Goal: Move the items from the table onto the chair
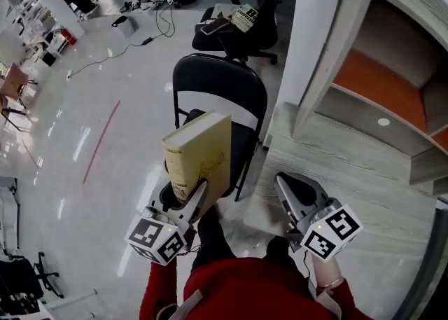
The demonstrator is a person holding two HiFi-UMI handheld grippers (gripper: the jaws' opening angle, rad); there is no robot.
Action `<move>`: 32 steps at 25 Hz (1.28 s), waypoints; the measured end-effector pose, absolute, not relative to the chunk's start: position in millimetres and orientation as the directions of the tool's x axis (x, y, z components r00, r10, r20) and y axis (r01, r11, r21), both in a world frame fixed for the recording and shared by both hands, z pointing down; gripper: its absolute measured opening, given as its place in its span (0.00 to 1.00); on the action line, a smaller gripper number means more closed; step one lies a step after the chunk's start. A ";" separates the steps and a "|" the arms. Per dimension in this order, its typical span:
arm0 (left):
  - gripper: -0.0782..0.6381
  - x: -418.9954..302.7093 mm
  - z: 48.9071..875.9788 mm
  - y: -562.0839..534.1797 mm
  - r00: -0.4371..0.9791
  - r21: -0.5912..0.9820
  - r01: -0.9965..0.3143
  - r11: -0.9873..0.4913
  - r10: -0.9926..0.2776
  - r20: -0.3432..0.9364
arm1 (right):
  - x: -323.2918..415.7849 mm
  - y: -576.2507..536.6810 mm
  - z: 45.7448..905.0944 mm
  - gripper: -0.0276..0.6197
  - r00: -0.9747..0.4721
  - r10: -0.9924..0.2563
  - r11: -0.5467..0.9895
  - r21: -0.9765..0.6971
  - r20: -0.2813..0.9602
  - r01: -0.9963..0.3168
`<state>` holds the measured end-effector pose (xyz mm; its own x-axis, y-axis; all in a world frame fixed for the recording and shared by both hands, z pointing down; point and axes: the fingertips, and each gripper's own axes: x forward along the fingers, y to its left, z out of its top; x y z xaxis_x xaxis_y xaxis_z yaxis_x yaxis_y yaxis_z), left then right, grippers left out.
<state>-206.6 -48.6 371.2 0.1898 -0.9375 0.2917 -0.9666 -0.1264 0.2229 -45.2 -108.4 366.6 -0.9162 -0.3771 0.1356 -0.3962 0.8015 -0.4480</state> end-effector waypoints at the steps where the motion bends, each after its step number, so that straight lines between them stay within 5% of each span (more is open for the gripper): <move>1: 0.42 -228.5 378.6 -52.1 0.203 0.232 -0.964 -0.133 -0.927 0.314 | -67.3 -111.5 368.9 0.06 -0.905 -0.399 0.791 -0.443 0.148 -0.421; 11: 0.42 -385.2 480.6 -87.3 0.209 0.224 -0.972 -0.075 -0.718 0.664 | -224.2 -123.1 382.9 0.06 -0.811 -0.542 0.691 -0.433 0.219 -0.579; 26: 0.42 -393.2 689.6 -163.6 0.162 0.074 -0.969 -0.237 -0.380 0.911 | -254.1 -185.8 536.2 0.06 -0.669 -0.642 0.552 -0.381 0.373 -0.742; 32: 0.42 -388.6 759.0 -187.0 0.100 0.039 -0.984 -0.172 -0.362 0.927 | -243.8 -201.2 575.2 0.06 -0.623 -0.661 0.496 -0.380 0.418 -0.781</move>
<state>-388.6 -187.0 759.0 0.0997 -0.3623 0.9267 -0.9844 -0.1719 0.0387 -243.8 -201.2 575.2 -0.6232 -0.6612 0.4177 -0.7808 0.4958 -0.3802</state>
